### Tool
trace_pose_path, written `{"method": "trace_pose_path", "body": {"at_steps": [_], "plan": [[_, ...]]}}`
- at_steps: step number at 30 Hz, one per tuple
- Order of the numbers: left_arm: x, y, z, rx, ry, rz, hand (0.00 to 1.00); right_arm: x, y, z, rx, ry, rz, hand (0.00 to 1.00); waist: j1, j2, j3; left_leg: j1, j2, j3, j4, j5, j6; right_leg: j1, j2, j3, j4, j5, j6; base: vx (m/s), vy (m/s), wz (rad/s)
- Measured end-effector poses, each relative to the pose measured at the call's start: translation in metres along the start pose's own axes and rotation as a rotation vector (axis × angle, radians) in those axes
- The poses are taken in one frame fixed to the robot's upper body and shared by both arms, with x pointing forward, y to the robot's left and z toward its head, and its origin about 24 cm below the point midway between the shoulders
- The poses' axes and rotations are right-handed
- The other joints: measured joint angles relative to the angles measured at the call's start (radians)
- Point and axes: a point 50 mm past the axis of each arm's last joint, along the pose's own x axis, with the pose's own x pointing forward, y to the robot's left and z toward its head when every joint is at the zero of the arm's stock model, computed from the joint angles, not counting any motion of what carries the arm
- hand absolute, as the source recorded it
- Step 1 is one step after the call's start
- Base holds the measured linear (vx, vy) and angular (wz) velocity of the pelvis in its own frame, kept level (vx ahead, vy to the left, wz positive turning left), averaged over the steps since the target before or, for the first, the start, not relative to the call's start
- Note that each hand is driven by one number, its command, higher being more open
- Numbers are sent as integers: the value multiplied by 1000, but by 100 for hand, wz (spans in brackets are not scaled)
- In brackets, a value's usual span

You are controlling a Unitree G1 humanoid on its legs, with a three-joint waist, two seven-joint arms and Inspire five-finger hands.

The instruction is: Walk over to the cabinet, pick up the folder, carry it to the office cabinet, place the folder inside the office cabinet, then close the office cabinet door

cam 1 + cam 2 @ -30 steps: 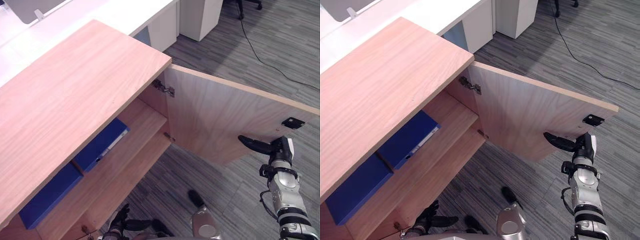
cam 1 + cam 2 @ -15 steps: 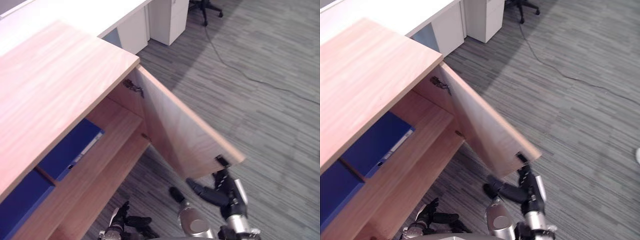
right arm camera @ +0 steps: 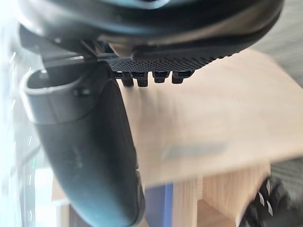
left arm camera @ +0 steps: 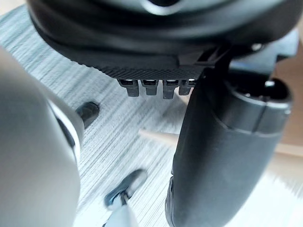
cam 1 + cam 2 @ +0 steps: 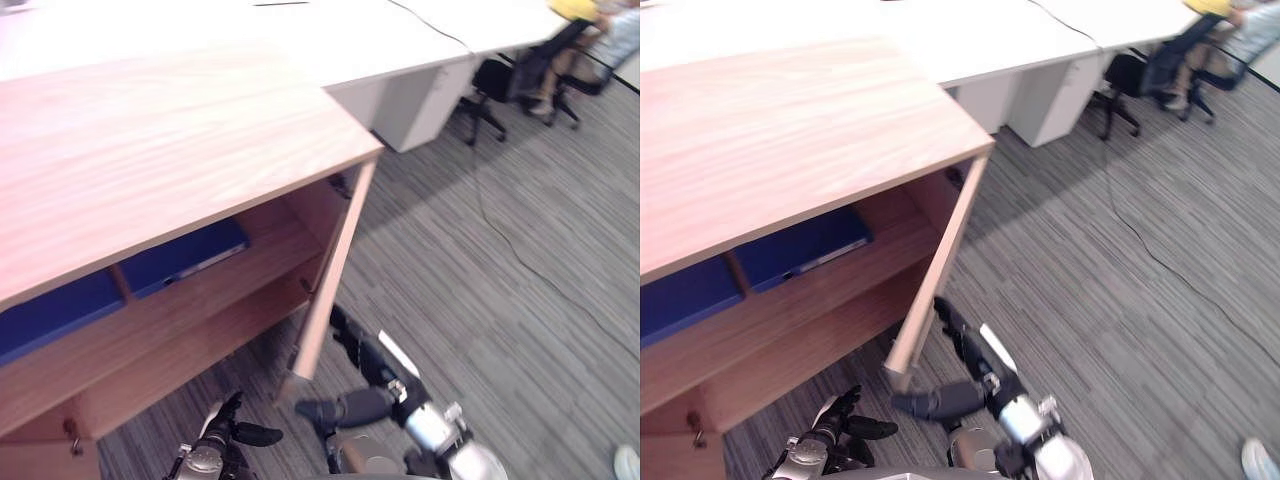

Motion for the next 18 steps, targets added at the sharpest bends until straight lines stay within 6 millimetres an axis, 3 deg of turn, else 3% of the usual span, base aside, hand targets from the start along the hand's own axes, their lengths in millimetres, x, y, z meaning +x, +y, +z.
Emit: {"method": "trace_pose_path", "body": {"at_steps": [2,7,8,12,18], "plan": [[0,2,1,-17,0,19,100,25,-22,-1,-30,-12,-147,100,26,24,1,-1,-20,-69,-66,50,12,9,-16,-76,0,-3,0,12,6,94],[-1,3,-1,-75,13,42,100,45,-57,-14,-75,45,-334,100,58,75,8,-16,-46,-178,-93,85,26,40,-40,-181,4,-27,1,-20,33,73],[-1,3,-3,-82,18,44,100,48,-62,-16,-75,50,-365,100,69,95,10,-24,-50,-196,-93,89,27,42,-45,-200,8,-36,2,-50,35,49],[-6,6,-14,-105,42,75,100,45,-77,-30,-63,92,-474,100,73,125,9,-51,-61,-247,-94,101,37,45,-49,-250,4,-55,5,-67,27,38],[-12,10,-18,-251,13,145,100,34,-81,-42,-34,121,-571,100,86,135,13,-87,-73,-349,-93,112,30,65,-53,-340,-11,-59,5,-30,6,47]]}}
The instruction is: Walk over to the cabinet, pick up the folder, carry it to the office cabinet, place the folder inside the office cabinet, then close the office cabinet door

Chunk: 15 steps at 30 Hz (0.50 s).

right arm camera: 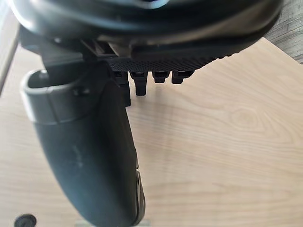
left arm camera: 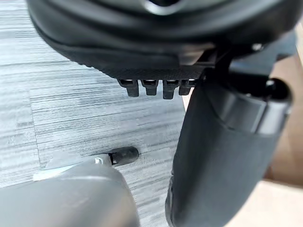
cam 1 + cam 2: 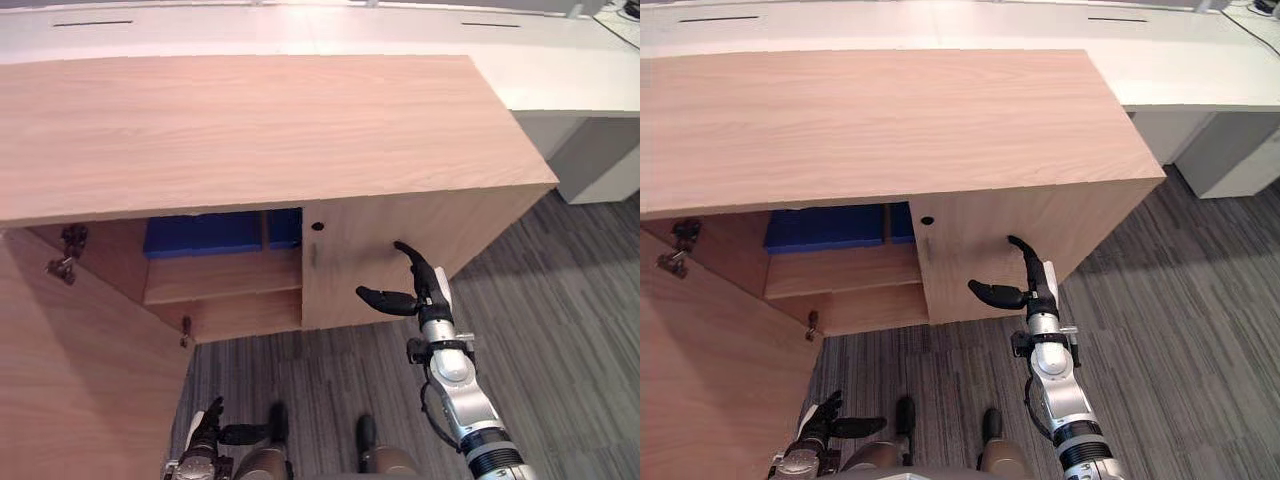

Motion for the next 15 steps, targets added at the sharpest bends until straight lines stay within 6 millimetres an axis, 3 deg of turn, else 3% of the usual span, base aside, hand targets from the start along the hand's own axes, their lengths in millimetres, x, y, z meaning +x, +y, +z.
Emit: {"method": "trace_pose_path", "body": {"at_steps": [4,6,9,12,15], "plan": [[-6,8,-1,-230,-37,78,100,-18,-4,-28,3,95,-24,100,29,6,3,-19,-13,-102,0,12,-6,32,-3,-103,0,-24,-4,10,-27,80],[-6,22,0,-346,-51,143,100,-25,8,-53,-29,229,46,100,78,10,4,-35,-19,-165,0,19,-15,47,-2,-171,2,-35,-8,12,-49,98],[-8,52,6,-523,-105,277,100,-41,39,-83,-86,404,235,100,144,39,21,-55,-38,-284,1,34,-14,97,-3,-310,17,-84,-10,82,-64,145],[-14,87,10,-603,-155,397,100,-38,66,-77,-64,401,326,100,189,74,41,-65,-51,-355,1,64,-16,127,-5,-396,46,-126,-19,115,-60,110],[-24,130,29,-608,-272,515,100,-21,76,-60,-68,334,356,100,217,77,44,-91,-72,-429,7,91,-23,127,-7,-425,74,-153,-25,119,-57,91]]}}
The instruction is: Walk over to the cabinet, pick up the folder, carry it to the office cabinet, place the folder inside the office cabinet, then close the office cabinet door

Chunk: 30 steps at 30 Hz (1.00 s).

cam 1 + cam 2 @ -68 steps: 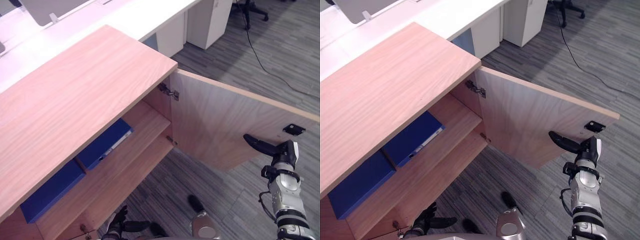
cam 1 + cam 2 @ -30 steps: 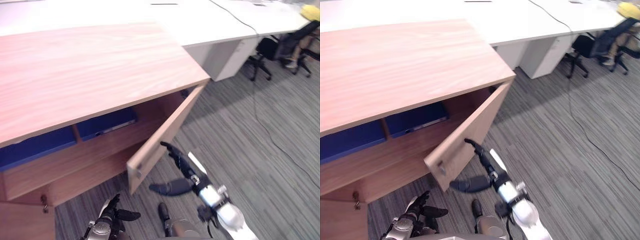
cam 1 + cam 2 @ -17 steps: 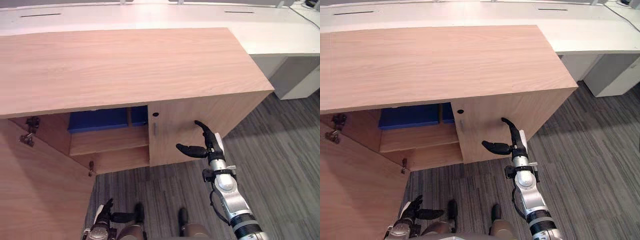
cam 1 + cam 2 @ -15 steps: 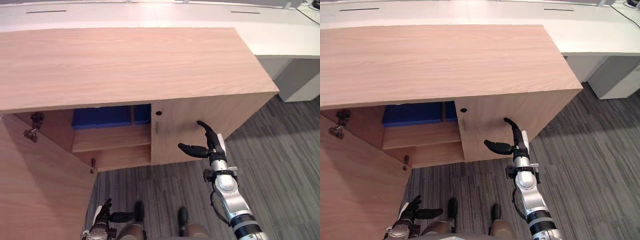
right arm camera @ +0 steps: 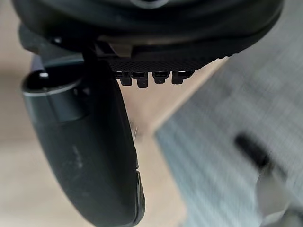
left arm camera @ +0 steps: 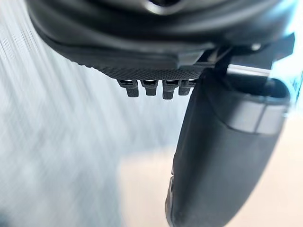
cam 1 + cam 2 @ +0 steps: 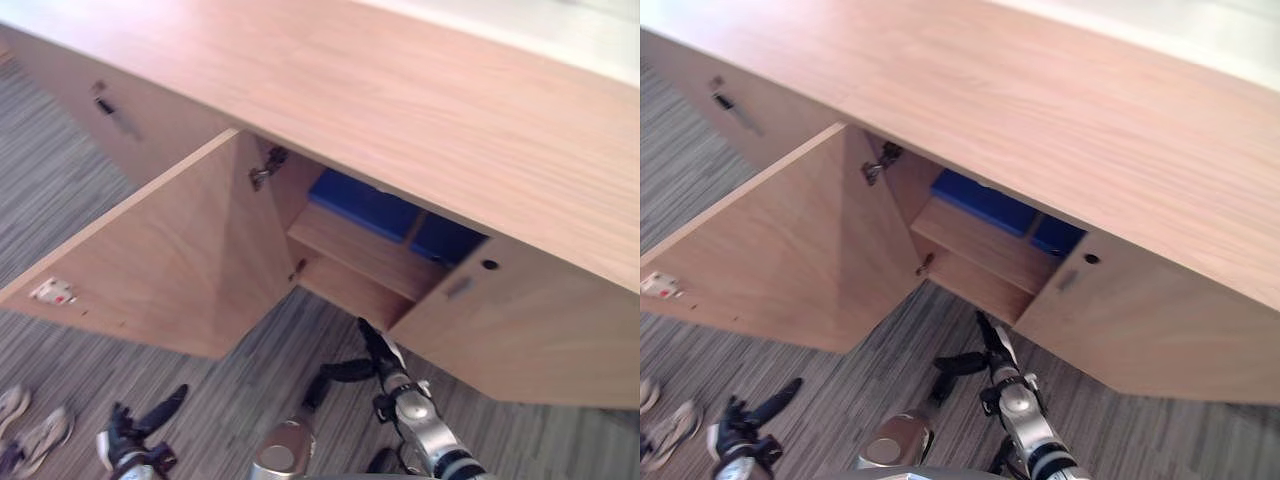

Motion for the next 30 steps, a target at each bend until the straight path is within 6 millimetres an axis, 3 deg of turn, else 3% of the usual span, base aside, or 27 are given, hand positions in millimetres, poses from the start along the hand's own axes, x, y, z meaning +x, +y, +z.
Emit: {"method": "trace_pose_path", "body": {"at_steps": [6,9,11,14,20,25,27,29,30], "plan": [[16,-1,81,17,-293,-37,100,9,-19,15,-58,-47,-31,100,15,-25,-7,-5,-8,-34,0,2,-12,1,-4,29,34,-36,-19,8,-48,33],[19,-18,119,50,-424,-106,100,4,-25,6,-71,-21,-36,100,13,-30,-9,-20,4,-30,0,3,-28,-18,7,55,34,-41,-21,-124,-25,-13],[16,-34,157,99,-561,-172,100,-3,-24,-9,-74,21,-22,100,7,-46,-8,-34,21,-18,-1,-3,-43,-39,20,80,36,-47,-13,-139,-22,-20],[10,-44,183,127,-663,-214,100,-15,-19,-29,-56,78,4,100,-18,-61,-10,-33,43,11,-6,-3,-45,-60,30,115,53,-48,-15,-144,-26,-31],[11,-40,185,141,-668,-192,100,-33,-27,-55,12,155,-50,100,-19,-71,-12,-27,69,52,-6,0,-37,-65,43,141,49,-41,-21,-68,-13,-15],[4,-35,168,105,-645,-183,100,-43,-30,-68,84,194,-104,100,-19,-74,-16,-21,76,84,-6,-1,-37,-64,47,171,30,-23,-20,-29,14,-17],[-7,-33,147,71,-616,-191,100,-48,-31,-74,103,214,-122,100,-18,-75,-17,-16,74,100,-6,4,-33,-64,42,186,26,-16,-17,-4,40,-19],[-26,-33,106,31,-526,-212,100,-53,-29,-82,136,242,-144,100,-20,-75,-17,-6,72,124,-6,6,-29,-63,35,207,26,-8,-12,-20,56,-25],[-32,-34,97,21,-505,-220,100,-54,-29,-84,147,251,-150,100,-20,-75,-18,-3,72,129,-6,6,-29,-63,34,211,26,-6,-11,-67,59,-23]]}}
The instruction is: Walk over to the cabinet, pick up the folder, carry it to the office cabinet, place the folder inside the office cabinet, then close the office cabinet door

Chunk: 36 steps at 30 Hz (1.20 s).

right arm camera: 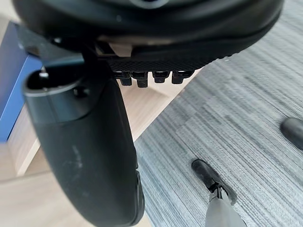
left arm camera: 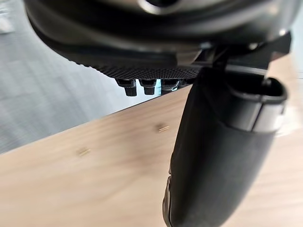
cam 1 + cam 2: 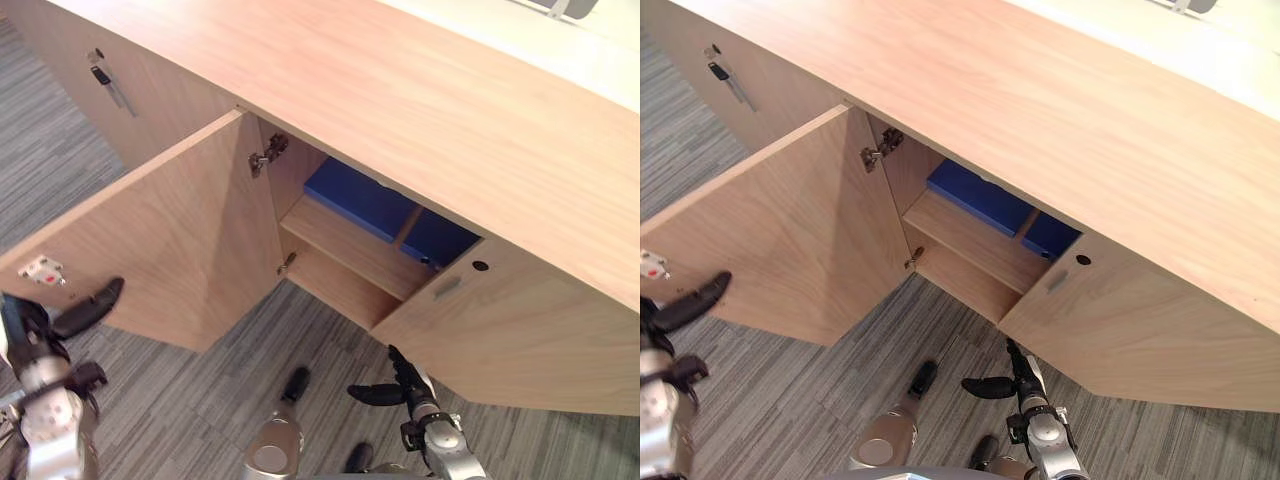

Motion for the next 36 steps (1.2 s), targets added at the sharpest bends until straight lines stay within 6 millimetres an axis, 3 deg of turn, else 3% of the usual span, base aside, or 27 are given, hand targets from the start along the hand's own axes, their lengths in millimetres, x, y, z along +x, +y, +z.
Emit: {"method": "trace_pose_path", "body": {"at_steps": [3,5,8,10,11,12,15,18,21,23,27,29,31,34,36], "plan": [[-56,-15,-35,-25,179,-78,100,-2,3,-12,46,55,-19,100,-18,1,-2,14,4,33,0,-7,2,-1,-2,26,1,6,1,-85,43,-20],[-90,-35,-54,-54,302,-180,100,-6,1,-23,70,94,-46,100,-23,8,-8,14,13,76,0,-12,11,-9,-2,47,1,3,4,-113,49,-24],[-135,-66,-66,-107,430,-406,100,-12,-1,-34,78,132,-70,100,-30,24,-17,14,20,120,0,-13,11,-26,0,91,8,3,5,-90,46,-23],[-148,-81,-68,-135,473,-529,100,-12,0,-35,77,141,-68,100,-52,32,-20,8,26,141,0,-13,11,-42,5,115,11,3,5,-70,27,-32],[-156,-102,-67,-153,485,-658,100,-9,1,-31,77,130,-65,100,-75,37,-22,3,34,170,0,-13,11,-67,7,147,22,3,5,-63,21,-50],[-158,-109,-66,-162,486,-692,100,-8,1,-29,79,122,-65,100,-84,39,-22,1,37,180,0,-13,11,-76,9,161,24,3,5,-43,12,-74],[-149,-152,-55,-185,404,-893,100,-5,0,-23,78,104,-68,100,-130,41,-23,-14,59,253,0,-13,11,-126,27,235,21,14,1,-14,-12,-71],[-132,-194,-35,-166,267,-1012,100,-3,0,-20,82,94,-69,100,-162,42,-22,-37,67,309,0,-14,13,-170,30,286,-5,69,2,26,-5,-59],[-110,-219,-21,-84,143,-1005,100,-2,2,-16,75,83,-61,100,-200,41,-23,-34,71,342,0,-16,17,-172,30,311,-41,107,-2,84,-13,-42],[-91,-224,-16,-17,82,-957,100,-2,2,-16,88,86,-64,100,-219,42,-22,-29,72,354,3,-17,18,-161,30,313,-61,123,-8,101,-20,-15],[-50,-214,-14,78,43,-798,100,-3,-5,-20,119,102,-90,100,-245,42,-22,6,70,361,5,-19,24,-109,32,313,-90,137,2,139,-38,-5],[-24,-196,-14,124,45,-682,100,-3,-14,-23,124,110,-108,100,-260,44,-21,29,73,364,5,-22,20,-83,34,312,-104,137,1,76,-48,-2],[-14,-184,-16,153,47,-643,100,-4,-22,-25,126,120,-126,100,-267,47,-19,43,76,367,4,-26,17,-70,36,313,-109,136,0,13,-34,-5],[-17,-176,-23,162,71,-640,100,-6,-34,-32,126,149,-156,100,-267,52,-16,65,78,376,-1,-39,15,-49,36,319,-116,135,-2,-11,-8,-8],[-29,-166,-37,167,127,-654,100,-8,-38,-36,139,171,-175,100,-267,52,-16,84,78,390,-1,-51,14,-38,35,334,-117,131,-5,-9,9,-20]]}}
